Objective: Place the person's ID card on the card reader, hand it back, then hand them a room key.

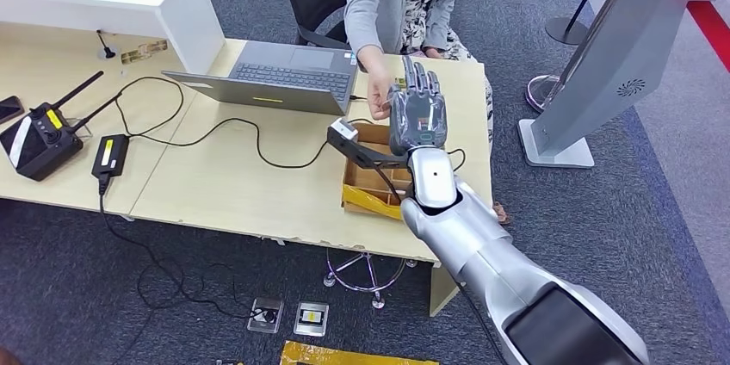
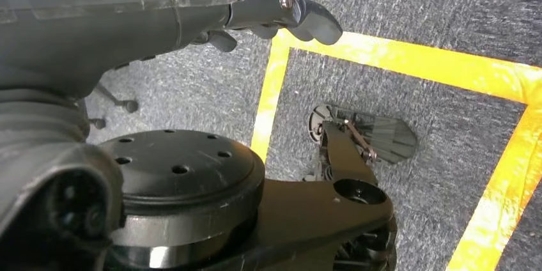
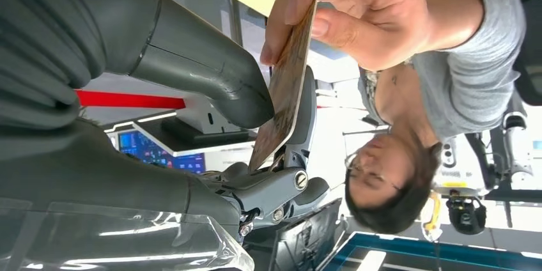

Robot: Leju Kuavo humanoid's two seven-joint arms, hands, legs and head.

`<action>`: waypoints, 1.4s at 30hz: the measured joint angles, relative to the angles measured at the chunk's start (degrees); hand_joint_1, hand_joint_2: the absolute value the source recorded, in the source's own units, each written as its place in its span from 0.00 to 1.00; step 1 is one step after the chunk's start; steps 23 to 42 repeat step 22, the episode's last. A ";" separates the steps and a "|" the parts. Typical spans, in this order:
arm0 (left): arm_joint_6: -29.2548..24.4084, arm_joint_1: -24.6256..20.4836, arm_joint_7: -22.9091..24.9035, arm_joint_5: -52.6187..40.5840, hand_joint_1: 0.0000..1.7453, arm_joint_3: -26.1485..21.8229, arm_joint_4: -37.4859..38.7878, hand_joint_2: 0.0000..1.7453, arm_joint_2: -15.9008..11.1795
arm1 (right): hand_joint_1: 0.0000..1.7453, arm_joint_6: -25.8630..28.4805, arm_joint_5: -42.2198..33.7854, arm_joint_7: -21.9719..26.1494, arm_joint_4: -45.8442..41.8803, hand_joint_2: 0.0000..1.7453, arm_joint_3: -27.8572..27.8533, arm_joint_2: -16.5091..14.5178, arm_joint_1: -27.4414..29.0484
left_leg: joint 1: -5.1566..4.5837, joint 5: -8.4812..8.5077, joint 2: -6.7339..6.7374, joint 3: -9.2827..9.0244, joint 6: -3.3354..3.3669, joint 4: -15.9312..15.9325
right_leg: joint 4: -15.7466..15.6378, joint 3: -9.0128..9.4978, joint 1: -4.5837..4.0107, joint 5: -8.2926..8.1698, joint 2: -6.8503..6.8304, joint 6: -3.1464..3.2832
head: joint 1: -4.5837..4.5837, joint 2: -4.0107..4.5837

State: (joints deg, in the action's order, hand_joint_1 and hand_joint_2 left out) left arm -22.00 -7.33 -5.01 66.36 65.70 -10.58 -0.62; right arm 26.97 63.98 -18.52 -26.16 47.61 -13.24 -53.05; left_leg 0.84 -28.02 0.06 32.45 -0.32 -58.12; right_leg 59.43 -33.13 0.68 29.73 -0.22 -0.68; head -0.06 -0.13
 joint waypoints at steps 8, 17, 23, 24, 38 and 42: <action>-0.90 0.07 0.01 0.49 0.00 -0.14 0.00 0.00 0.44 | 0.81 -0.34 0.15 0.87 1.31 1.00 0.21 -1.91 -0.80 | 0.00 0.00 -0.01 0.01 -0.01 0.00 | 0.01 0.00 -0.01 0.03 -0.04 0.05 | -0.01 0.00; -2.25 0.11 0.44 1.42 0.00 -0.19 0.00 0.00 0.62 | 0.00 -0.58 -0.87 3.40 2.82 0.00 1.25 -3.80 -1.04 | 0.02 -0.05 0.00 0.00 -0.07 0.00 | 0.01 -0.02 -0.02 0.04 0.00 0.06 | -0.01 0.00; -3.07 0.13 1.23 1.99 0.00 -0.19 0.00 0.00 0.93 | 0.00 -0.73 -2.37 5.80 3.50 0.00 1.71 -4.90 -1.02 | 0.03 -0.04 0.00 0.00 -0.08 0.00 | 0.02 -0.02 -0.04 0.05 0.01 0.07 | -0.01 0.00; -3.07 0.13 1.23 1.99 0.00 -0.19 0.00 0.00 0.93 | 0.00 -0.73 -2.37 5.80 3.50 0.00 1.71 -4.90 -1.02 | 0.03 -0.04 0.00 0.00 -0.08 0.00 | 0.02 -0.02 -0.04 0.05 0.01 0.07 | -0.01 0.00; -3.07 0.13 1.23 1.99 0.00 -0.19 0.00 0.00 0.93 | 0.00 -0.73 -2.37 5.80 3.50 0.00 1.71 -4.90 -1.02 | 0.03 -0.04 0.00 0.00 -0.08 0.00 | 0.02 -0.02 -0.04 0.05 0.01 0.07 | -0.01 0.00; -3.07 0.13 1.23 1.99 0.00 -0.19 0.00 0.00 0.93 | 0.00 -0.73 -2.37 5.80 3.50 0.00 1.71 -4.90 -1.02 | 0.03 -0.04 0.00 0.00 -0.08 0.00 | 0.02 -0.02 -0.04 0.05 0.01 0.07 | -0.01 0.00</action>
